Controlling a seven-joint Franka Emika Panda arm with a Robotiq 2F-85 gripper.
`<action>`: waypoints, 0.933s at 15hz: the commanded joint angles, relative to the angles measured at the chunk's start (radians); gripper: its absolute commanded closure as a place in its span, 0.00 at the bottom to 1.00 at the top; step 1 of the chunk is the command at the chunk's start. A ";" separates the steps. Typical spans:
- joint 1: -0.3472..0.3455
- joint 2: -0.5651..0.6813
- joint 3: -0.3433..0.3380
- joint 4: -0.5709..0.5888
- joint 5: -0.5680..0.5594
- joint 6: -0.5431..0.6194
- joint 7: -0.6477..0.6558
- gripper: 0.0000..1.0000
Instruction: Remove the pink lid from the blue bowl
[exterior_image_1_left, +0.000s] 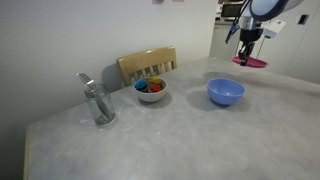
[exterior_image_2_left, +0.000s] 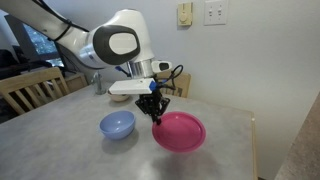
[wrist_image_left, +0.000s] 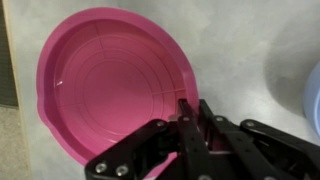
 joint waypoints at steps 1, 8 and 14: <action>-0.038 0.093 0.058 0.062 0.067 0.002 -0.115 0.97; -0.025 0.231 0.063 0.133 0.038 -0.006 -0.136 0.97; -0.033 0.240 0.074 0.137 0.041 0.001 -0.163 0.63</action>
